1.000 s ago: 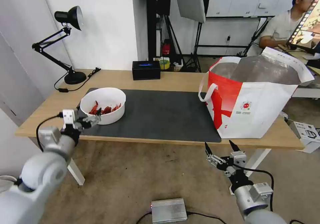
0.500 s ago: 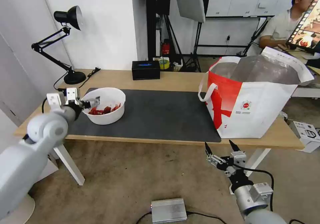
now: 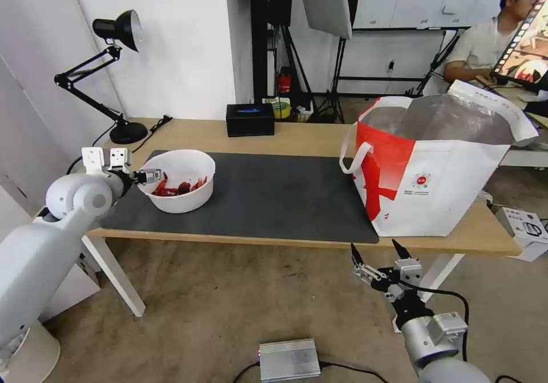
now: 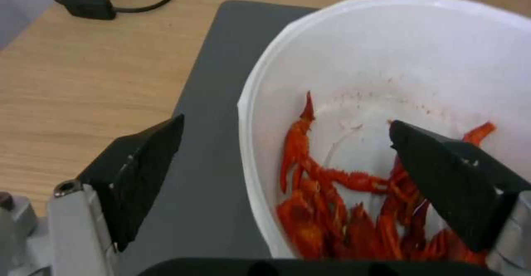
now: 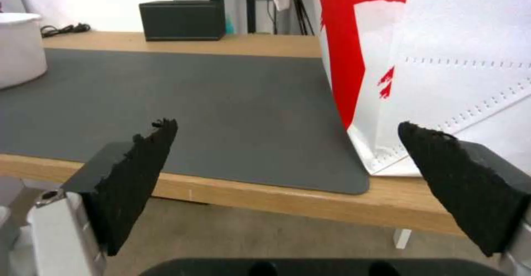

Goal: Pick up the trash from the table and place it into the takeout bag.

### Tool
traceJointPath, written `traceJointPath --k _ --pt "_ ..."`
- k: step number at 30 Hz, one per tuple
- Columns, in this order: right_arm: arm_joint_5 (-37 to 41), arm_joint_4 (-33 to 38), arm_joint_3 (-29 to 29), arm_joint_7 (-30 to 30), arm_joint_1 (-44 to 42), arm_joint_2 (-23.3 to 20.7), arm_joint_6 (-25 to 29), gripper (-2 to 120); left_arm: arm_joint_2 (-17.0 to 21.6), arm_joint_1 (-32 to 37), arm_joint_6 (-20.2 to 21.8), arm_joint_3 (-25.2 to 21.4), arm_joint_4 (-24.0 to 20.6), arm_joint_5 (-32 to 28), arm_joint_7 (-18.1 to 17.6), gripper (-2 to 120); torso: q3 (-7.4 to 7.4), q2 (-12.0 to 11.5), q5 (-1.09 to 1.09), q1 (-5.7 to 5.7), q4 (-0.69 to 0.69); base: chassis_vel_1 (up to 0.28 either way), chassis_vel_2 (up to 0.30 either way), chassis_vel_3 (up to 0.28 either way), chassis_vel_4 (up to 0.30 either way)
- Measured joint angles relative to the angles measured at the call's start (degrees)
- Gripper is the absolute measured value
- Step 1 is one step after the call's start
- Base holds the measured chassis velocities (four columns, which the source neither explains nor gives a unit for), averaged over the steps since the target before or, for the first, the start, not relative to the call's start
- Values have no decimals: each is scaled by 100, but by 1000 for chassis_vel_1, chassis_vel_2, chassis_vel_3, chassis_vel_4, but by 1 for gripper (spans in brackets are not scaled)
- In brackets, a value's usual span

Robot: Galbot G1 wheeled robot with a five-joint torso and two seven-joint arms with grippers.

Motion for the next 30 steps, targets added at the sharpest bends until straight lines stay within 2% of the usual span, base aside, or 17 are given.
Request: traceJointPath --k 7,24,30 --pt "0 0 0 0 0 0 0 100 2 -140 6 108 237 -390 -270 100 0 0 0 -1 0 0 0 0 0" --pt "0 0 0 0 0 0 -1 100 -9 108 -16 6 269 -462 -167 100 0 0 0 -1 0 0 0 0 0" --pt "0 1 0 0 0 -1 -1 100 -5 127 -19 31 267 -466 -161 85 -1 0 0 -1 0 0 0 0 0"
